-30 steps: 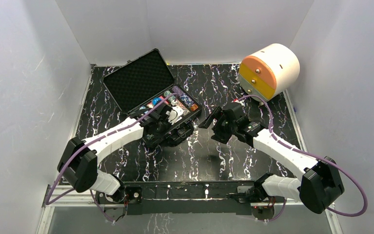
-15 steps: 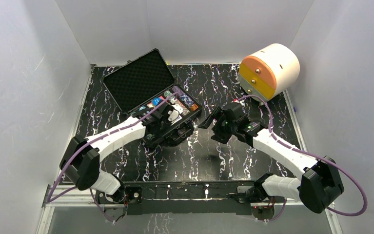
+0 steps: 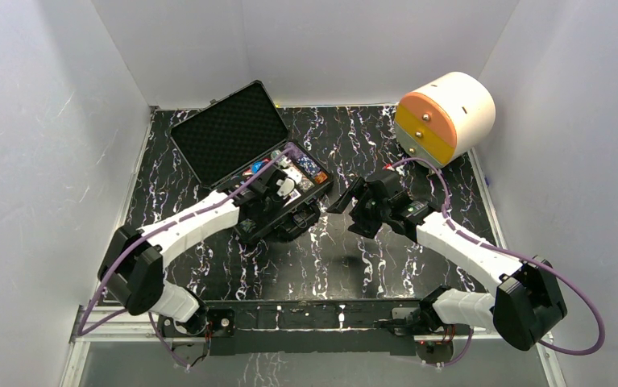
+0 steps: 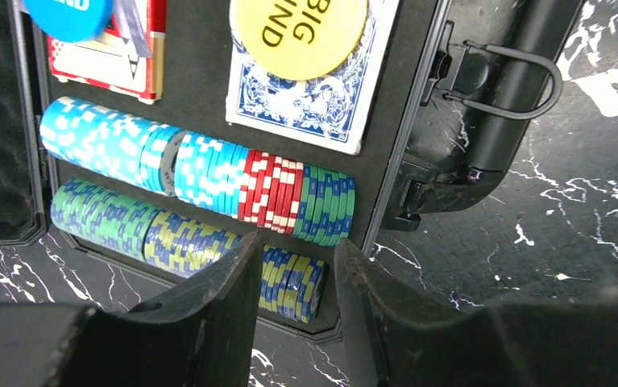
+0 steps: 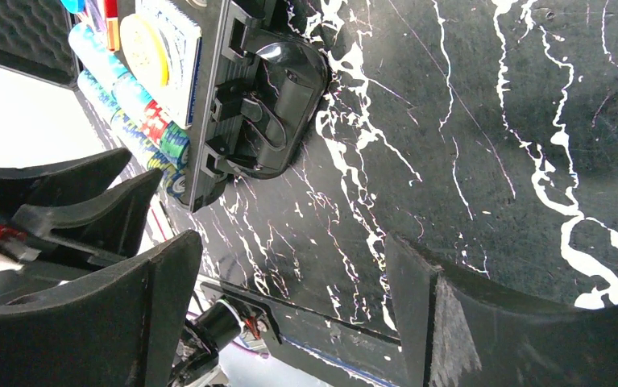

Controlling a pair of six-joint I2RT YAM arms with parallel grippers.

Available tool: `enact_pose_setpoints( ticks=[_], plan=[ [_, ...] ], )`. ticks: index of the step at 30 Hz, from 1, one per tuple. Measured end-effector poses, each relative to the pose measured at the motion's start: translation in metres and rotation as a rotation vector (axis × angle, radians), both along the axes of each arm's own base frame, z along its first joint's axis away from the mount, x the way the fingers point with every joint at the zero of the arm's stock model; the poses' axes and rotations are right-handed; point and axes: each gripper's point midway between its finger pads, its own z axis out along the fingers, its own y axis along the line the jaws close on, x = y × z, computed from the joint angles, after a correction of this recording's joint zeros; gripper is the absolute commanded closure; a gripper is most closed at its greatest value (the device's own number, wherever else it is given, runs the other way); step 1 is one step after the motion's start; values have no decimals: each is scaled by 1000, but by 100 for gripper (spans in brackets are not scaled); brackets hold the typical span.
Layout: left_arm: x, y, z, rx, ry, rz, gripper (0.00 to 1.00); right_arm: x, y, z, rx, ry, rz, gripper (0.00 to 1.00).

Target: Pack up texas hold em set

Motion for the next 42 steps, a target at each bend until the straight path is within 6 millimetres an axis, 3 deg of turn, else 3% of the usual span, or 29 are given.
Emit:
enact_pose_setpoints(
  ticks=[3, 10, 13, 15, 21, 25, 29, 36, 42],
  plan=[
    [0, -3, 12, -35, -24, -7, 54, 0, 0, 0, 0, 0, 0, 9],
    [10, -3, 60, -148, -179, 17, 13, 1, -2, -1, -14, -7, 2, 9],
    [22, 6, 77, -198, -235, 78, 5, 0, -5, -3, -33, -10, 8, 9],
    [37, 24, 87, -239, -269, 163, 2, 0, -7, -4, -45, -10, 10, 9],
    [83, 112, 116, -332, -399, 546, 3, 0, -13, -7, -73, -16, 10, 9],
    [103, 161, 133, -417, -457, 768, 18, 0, -15, -9, -84, -14, 13, 9],
    [118, 203, 134, -476, -491, 938, 32, 0, -15, -9, -88, -17, 19, 9],
    [155, 244, 106, -537, -452, 1069, 40, 0, -16, -9, -89, -21, 23, 10],
    [178, 256, 80, -535, -416, 1094, 54, 0, -16, -9, -100, -36, 42, 11]
  ],
)
